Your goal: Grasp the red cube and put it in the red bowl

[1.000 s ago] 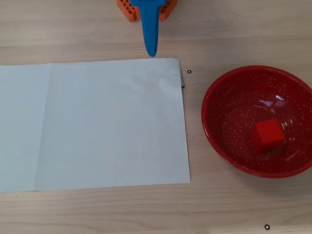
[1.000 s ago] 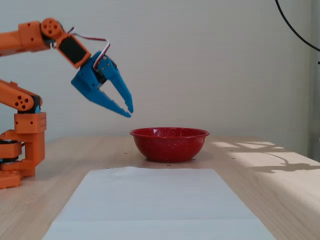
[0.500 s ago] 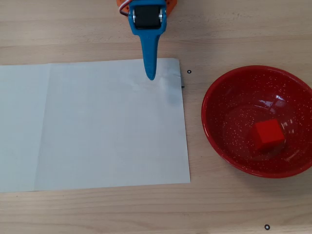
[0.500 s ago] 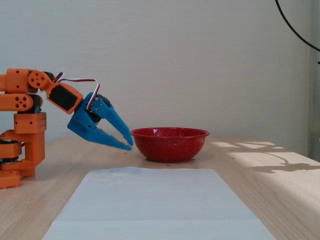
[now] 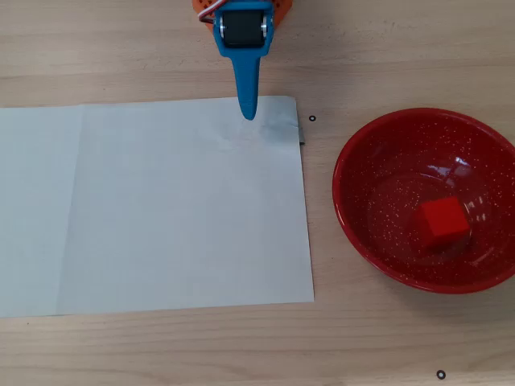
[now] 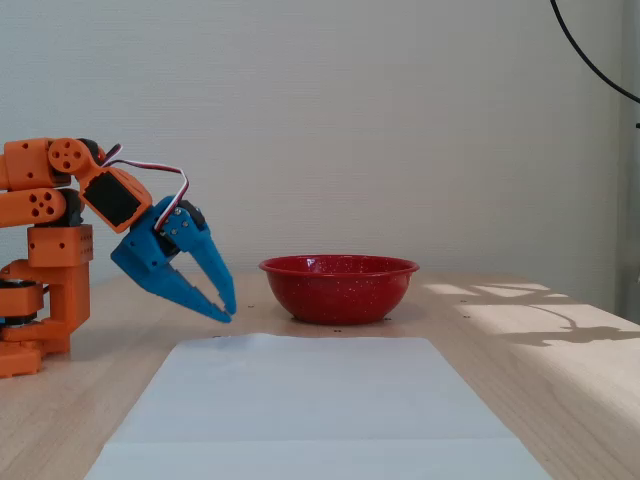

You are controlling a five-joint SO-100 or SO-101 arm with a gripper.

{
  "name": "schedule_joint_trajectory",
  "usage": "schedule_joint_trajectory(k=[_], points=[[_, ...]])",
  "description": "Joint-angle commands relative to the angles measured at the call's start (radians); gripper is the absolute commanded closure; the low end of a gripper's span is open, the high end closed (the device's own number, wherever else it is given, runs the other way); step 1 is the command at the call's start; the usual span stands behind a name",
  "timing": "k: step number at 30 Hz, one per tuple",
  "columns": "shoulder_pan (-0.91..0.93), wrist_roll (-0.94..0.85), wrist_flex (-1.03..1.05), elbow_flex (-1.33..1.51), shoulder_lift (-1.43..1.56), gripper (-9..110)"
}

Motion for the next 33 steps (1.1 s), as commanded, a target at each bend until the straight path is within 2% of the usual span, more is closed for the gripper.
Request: schedule_joint_trajectory(k=[1,33], points=[[-0.023,-0.026,-0.005,0.012,0.025,101],[-0.038,-0.078,0.008,0.012,0.023,101]])
